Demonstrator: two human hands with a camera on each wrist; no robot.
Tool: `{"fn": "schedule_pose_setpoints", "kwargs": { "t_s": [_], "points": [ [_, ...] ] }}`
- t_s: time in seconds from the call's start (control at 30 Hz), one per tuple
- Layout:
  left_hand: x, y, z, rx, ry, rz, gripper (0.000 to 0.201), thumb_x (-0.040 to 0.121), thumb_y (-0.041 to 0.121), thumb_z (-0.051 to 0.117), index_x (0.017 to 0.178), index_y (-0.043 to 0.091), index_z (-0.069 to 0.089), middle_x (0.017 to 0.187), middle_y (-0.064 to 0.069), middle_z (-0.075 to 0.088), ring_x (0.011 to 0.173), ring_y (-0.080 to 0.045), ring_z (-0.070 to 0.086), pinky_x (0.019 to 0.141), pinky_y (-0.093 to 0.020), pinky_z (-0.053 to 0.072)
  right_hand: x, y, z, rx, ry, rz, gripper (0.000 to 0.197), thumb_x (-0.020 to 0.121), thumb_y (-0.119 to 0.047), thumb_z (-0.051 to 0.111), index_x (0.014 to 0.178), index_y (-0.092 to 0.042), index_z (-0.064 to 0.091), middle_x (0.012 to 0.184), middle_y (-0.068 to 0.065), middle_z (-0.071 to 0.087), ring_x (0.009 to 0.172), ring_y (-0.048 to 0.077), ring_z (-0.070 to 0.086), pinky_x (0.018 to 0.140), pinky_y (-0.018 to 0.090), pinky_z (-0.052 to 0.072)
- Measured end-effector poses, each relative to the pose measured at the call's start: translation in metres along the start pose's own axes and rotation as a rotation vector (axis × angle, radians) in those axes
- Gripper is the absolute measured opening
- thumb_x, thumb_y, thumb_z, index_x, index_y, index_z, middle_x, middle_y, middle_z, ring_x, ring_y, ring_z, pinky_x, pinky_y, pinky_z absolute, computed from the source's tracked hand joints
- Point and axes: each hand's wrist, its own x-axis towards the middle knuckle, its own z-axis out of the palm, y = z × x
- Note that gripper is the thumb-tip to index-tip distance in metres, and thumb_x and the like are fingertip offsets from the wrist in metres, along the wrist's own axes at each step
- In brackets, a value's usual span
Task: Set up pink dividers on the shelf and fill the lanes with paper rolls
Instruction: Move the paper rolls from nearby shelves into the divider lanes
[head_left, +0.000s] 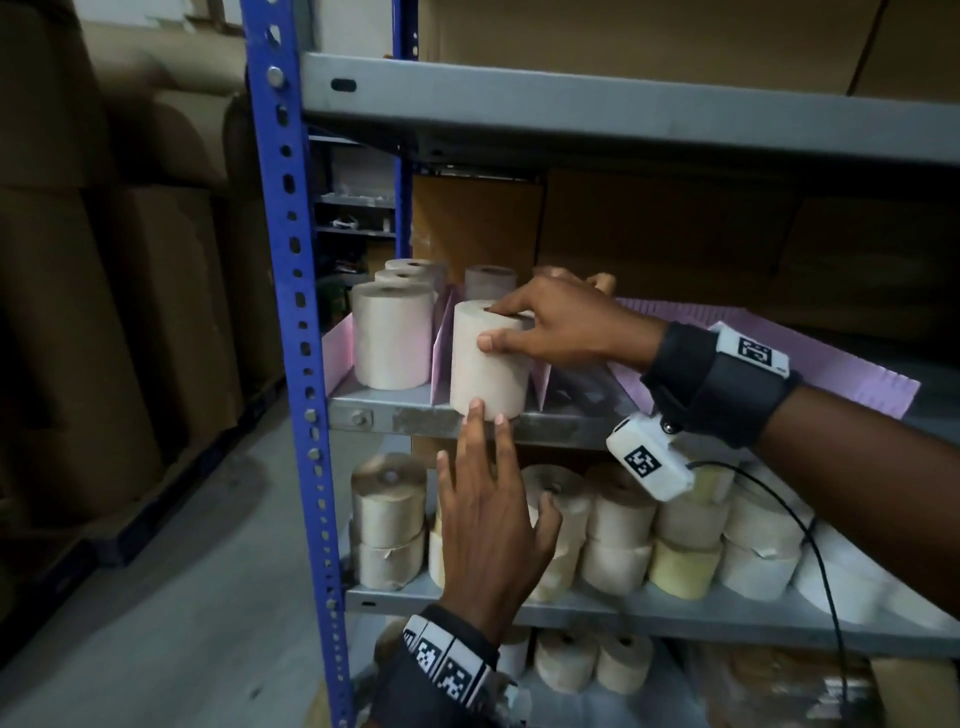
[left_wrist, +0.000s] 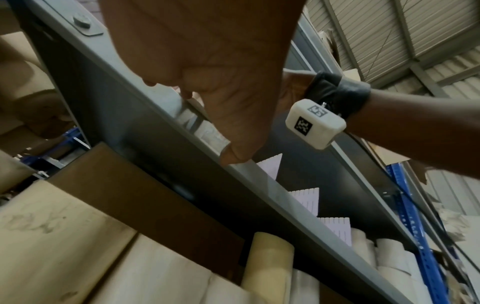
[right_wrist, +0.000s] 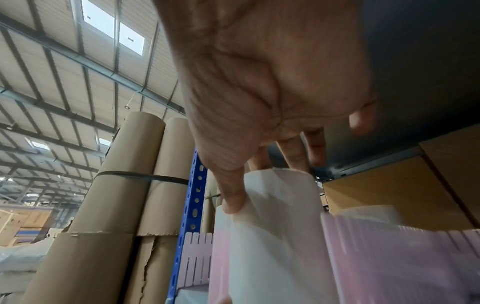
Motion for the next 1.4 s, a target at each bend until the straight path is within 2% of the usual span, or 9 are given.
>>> {"fn": "schedule_pose_setpoints", "kwargs": {
  "t_s": [0.07,0.23,0.33,0.5,0.63,0.7,0.8,1.2,1.4],
  "points": [
    [0.008,-0.004,0.003,0.039,-0.01,0.004,0.089,0.083,0.04,0.072,0.157,0.003,0.039,0.169,-0.021,0.022,0.152,-0.04,0.033,0.118,-0.063,0.036,0.013,0.004,-0.006,-0.092,-0.067,0.007,0.055,0.086,-0.065,0.053,0.125,-0.028,0.065,0.119,-0.004,0.065,0.12,0.023,0.046,0.084,0.042,0.031],
    [0.019,-0.013,0.007,0.112,-0.117,0.002,0.095,0.087,0.046,0.065,0.165,0.013,0.023,0.173,-0.016,0.012,0.161,-0.034,0.008,0.125,-0.064,0.018,0.045,0.006,-0.015,-0.132,-0.206,0.042,0.04,0.086,-0.057,0.061,0.108,-0.026,0.071,0.081,-0.017,0.06,0.076,0.005,0.055,0.064,0.029,0.039],
    [0.02,-0.014,0.005,0.133,-0.083,0.0,0.092,0.082,0.041,0.072,0.161,0.013,0.036,0.166,-0.018,0.033,0.156,-0.037,0.027,0.121,-0.064,0.029,0.063,0.012,-0.014,-0.118,-0.283,0.065,0.036,0.087,-0.05,0.065,0.106,-0.019,0.069,0.086,-0.01,0.065,0.077,0.009,0.061,0.059,0.025,0.043],
    [0.023,-0.014,0.003,0.185,-0.024,0.016,0.086,0.08,0.045,0.076,0.154,0.01,0.048,0.155,-0.02,0.049,0.146,-0.039,0.044,0.115,-0.061,0.04,0.088,0.025,-0.008,-0.153,-0.322,0.14,0.05,0.086,-0.054,0.064,0.121,-0.019,0.062,0.101,-0.007,0.06,0.092,0.016,0.058,0.072,0.032,0.047],
    [0.023,-0.016,0.003,0.214,-0.014,0.028,0.084,0.083,0.046,0.077,0.153,0.008,0.05,0.154,-0.019,0.05,0.145,-0.038,0.047,0.114,-0.06,0.042,0.104,0.035,-0.003,-0.151,-0.372,0.15,0.05,0.089,-0.049,0.064,0.123,-0.013,0.061,0.113,0.004,0.063,0.095,0.022,0.058,0.078,0.031,0.046],
    [0.023,-0.017,0.002,0.222,-0.007,0.038,0.083,0.082,0.045,0.078,0.152,0.007,0.052,0.153,-0.019,0.052,0.143,-0.039,0.048,0.113,-0.06,0.043,0.109,0.038,-0.002,-0.16,-0.346,0.123,0.047,0.09,-0.045,0.065,0.115,-0.006,0.065,0.111,0.009,0.067,0.091,0.024,0.06,0.074,0.033,0.047],
    [0.024,-0.017,0.001,0.217,-0.012,0.046,0.082,0.081,0.042,0.08,0.15,0.006,0.054,0.151,-0.02,0.054,0.142,-0.04,0.05,0.113,-0.059,0.044,0.114,0.042,-0.003,-0.216,-0.327,0.105,0.048,0.09,-0.044,0.065,0.111,-0.001,0.068,0.107,0.015,0.07,0.095,0.032,0.065,0.082,0.041,0.053],
    [0.025,-0.011,-0.004,0.16,-0.062,0.007,0.081,0.085,0.047,0.077,0.15,0.005,0.053,0.153,-0.021,0.052,0.144,-0.04,0.047,0.116,-0.057,0.042,0.123,0.052,0.0,-0.272,-0.305,0.084,0.049,0.088,-0.047,0.066,0.108,-0.003,0.07,0.1,0.013,0.071,0.088,0.03,0.065,0.074,0.035,0.05],
    [0.024,-0.002,-0.001,0.238,-0.105,-0.002,0.086,0.089,0.048,0.073,0.156,0.004,0.042,0.16,-0.025,0.041,0.151,-0.041,0.036,0.125,-0.053,0.027,0.121,0.049,0.002,-0.289,-0.284,0.109,0.05,0.086,-0.052,0.066,0.102,-0.004,0.07,0.099,0.012,0.07,0.082,0.027,0.061,0.074,0.035,0.05]
  ]
}}
